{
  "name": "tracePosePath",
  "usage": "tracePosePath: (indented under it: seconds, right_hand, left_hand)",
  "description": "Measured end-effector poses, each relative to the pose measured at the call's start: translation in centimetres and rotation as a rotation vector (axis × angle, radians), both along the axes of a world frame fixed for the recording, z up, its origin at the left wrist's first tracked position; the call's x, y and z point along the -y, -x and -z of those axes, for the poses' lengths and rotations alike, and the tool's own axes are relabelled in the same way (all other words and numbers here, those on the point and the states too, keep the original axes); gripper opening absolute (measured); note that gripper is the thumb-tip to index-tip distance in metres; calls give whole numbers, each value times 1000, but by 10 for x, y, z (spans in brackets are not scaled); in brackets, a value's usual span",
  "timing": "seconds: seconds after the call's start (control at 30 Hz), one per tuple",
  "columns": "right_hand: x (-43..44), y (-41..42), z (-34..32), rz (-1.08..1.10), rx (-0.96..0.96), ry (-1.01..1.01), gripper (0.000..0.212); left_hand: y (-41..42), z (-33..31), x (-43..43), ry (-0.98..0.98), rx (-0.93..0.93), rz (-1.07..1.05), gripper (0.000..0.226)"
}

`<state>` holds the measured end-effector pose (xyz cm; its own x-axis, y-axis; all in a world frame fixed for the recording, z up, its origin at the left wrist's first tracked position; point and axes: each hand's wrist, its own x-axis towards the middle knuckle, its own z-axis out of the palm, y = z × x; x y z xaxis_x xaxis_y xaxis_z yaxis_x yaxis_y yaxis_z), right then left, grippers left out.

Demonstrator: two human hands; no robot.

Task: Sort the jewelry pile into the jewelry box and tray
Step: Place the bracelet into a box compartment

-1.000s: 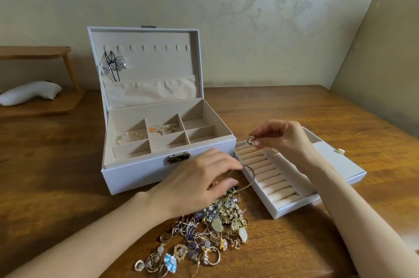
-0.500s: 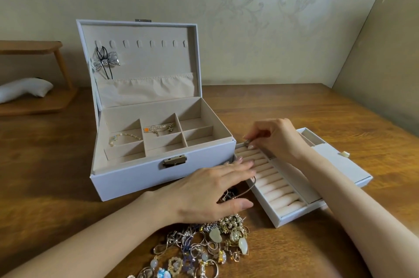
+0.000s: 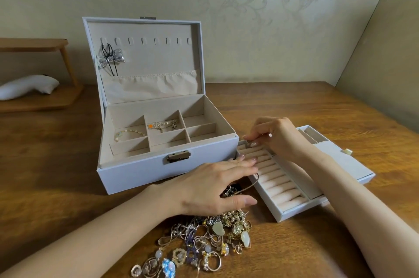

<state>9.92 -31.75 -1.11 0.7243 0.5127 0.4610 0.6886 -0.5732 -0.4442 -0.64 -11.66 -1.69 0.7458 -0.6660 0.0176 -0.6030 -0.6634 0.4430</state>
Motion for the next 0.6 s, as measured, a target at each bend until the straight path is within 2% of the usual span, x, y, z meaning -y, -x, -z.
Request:
tracePosePath:
  seconds: [0.23, 0.43, 0.6]
  right_hand:
    - [-3, 2, 6, -45, 44, 25, 21]
    - [-1, 3, 4, -11, 39, 50, 10]
    - [-4, 5, 3, 52, 30, 56, 11]
  left_hand:
    - [1, -1, 1, -31, 1, -19, 64]
    - [1, -1, 0, -18, 2, -25, 64]
    - [2, -2, 0, -21, 1, -24, 65]
